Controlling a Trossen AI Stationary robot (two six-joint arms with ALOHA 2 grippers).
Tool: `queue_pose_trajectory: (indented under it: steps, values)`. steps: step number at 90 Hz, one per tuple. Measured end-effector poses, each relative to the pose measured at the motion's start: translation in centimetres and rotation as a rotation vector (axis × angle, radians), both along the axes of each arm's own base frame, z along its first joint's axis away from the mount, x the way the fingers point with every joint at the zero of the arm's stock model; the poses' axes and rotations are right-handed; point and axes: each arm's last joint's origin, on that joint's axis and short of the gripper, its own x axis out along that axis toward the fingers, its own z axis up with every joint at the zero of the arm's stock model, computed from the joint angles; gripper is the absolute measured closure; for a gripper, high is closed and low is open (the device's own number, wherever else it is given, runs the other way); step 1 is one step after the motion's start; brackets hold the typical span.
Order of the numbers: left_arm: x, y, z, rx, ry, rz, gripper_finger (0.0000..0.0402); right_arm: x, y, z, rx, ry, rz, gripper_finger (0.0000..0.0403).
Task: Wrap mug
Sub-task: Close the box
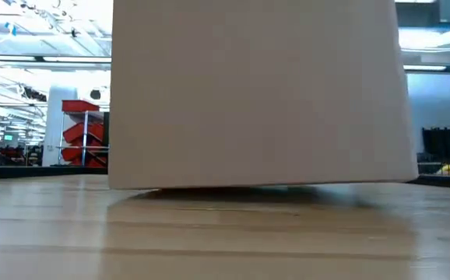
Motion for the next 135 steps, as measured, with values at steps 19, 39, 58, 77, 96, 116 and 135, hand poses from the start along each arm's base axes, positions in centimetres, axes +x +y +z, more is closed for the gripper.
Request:
queue_pose_trajectory:
  steps: [19, 39, 58, 77, 96, 116, 135]
  values:
    - [0.9, -0.2, 1.1, 0.065, 0.032, -0.203, 0.0134, 1.0, -0.2, 0.3, -0.060, 0.013, 0.042, 0.0403]
    - [2.2, 1.2, 0.8, 0.066, 0.059, -0.217, 0.0134, 2.3, -0.5, 0.7, -0.115, 0.012, 0.089, 0.0403]
    - [3.3, 1.5, 0.2, 0.043, 0.081, -0.247, 0.0134, 2.8, -0.5, 1.4, -0.238, -0.045, 0.064, 0.0403]
    - [3.7, 1.4, -0.2, 0.045, 0.093, -0.255, 0.0135, 3.6, -1.3, 1.4, -0.218, -0.023, 0.057, 0.0403]
    - [3.7, 1.2, -0.3, 0.031, 0.097, -0.328, 0.0135, 5.5, -2.6, 0.3, -0.192, 0.047, 0.041, 0.0403]
    - [3.8, 1.2, -0.3, 0.023, 0.100, -0.354, 0.0135, 7.0, -4.1, -0.2, -0.209, 0.146, 0.088, 0.0403]
    - [3.8, 1.2, -0.4, 0.025, 0.104, -0.357, 0.0135, 8.6, -5.7, 0.4, -0.220, 0.151, 0.167, 0.0403]
